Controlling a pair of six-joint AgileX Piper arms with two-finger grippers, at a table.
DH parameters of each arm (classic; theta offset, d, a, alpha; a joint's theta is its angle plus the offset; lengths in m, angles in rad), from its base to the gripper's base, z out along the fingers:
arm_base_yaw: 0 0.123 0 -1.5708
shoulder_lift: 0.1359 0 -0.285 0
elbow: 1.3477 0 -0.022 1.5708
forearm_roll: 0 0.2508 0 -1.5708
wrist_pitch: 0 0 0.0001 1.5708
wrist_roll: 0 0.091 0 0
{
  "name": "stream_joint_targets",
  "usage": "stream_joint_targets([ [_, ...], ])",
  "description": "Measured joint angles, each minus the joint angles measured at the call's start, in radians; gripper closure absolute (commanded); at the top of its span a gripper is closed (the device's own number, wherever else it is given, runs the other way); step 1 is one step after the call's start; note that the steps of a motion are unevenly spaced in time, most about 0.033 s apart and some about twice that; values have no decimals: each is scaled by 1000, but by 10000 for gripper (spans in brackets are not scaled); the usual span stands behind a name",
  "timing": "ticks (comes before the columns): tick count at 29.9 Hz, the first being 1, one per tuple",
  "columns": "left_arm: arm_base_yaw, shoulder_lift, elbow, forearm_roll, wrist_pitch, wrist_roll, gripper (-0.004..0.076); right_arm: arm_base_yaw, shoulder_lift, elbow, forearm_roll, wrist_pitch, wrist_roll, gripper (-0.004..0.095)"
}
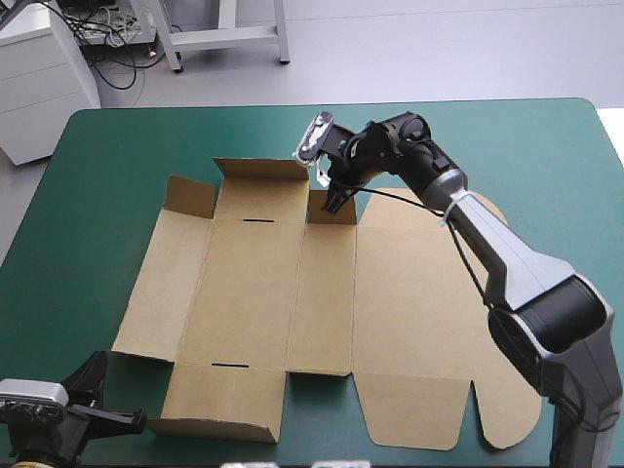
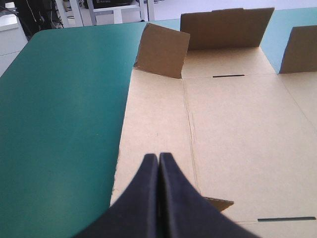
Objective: Fold the box
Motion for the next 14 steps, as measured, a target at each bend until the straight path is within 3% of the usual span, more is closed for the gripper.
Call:
stream_joint_targets([
  [4, 0, 0, 0, 0, 0, 0, 756, 0, -50, -2, -141, 20, 260, 911],
  [7, 0, 0, 0, 0, -2, 0, 756, -3, -72, -2, -256, 107, 467, 910],
  [10, 0, 0, 0, 0, -12, 0, 755, -26, -95, 5, -297, 210, 571, 911],
  [14, 0, 0, 1, 0, -16, 0, 701, -74, -174, 106, -281, 243, 621, 912],
])
